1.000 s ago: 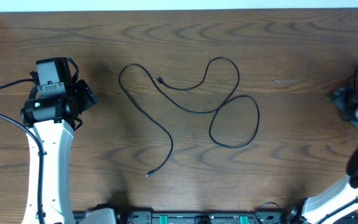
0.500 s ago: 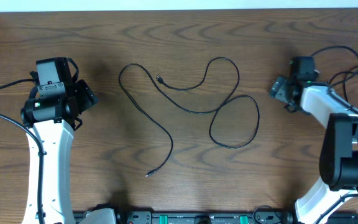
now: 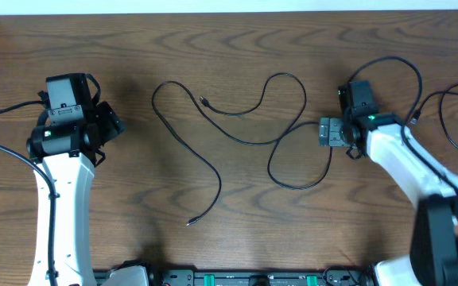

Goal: Untangle cables

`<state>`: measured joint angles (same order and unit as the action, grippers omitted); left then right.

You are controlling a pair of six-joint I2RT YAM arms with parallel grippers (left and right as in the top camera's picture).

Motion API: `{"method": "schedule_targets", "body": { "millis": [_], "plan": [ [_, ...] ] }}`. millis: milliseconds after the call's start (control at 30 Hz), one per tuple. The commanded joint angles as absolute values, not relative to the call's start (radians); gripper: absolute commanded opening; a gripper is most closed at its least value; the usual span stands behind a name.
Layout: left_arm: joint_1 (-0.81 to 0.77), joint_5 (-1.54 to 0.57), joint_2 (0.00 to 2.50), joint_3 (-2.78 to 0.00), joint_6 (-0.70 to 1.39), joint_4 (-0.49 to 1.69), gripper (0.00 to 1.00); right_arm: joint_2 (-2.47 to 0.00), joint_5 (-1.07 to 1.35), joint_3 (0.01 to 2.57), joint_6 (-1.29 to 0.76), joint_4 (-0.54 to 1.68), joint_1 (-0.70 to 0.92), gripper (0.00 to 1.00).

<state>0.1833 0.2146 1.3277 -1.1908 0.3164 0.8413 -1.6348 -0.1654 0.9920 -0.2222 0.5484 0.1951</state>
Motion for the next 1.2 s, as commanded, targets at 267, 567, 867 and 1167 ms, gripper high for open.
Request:
{"method": "schedule_targets", "body": {
  "millis": [267, 567, 867, 1167],
  "plan": [
    [0.189, 0.216, 1.332, -1.195, 0.311, 0.845, 0.92, -1.573, 0.010, 0.994, -0.054, 0.616, 0.383, 0.99],
    [0.189, 0.216, 1.332, -1.195, 0.311, 0.849, 0.92, -1.664, -0.024, 0.994, -0.166, 0.337, 0.502, 0.99],
    [0.189, 0.216, 1.332, -1.195, 0.311, 0.852, 0.92, -1.680, -0.282, 0.994, -1.238, 0.381, 0.608, 0.99],
    [0.188, 0.216, 1.332, -1.195, 0.312, 0.852, 0.92, -1.717, -0.404, 0.994, -1.455, 0.363, 0.688, 0.99]
  ]
}}
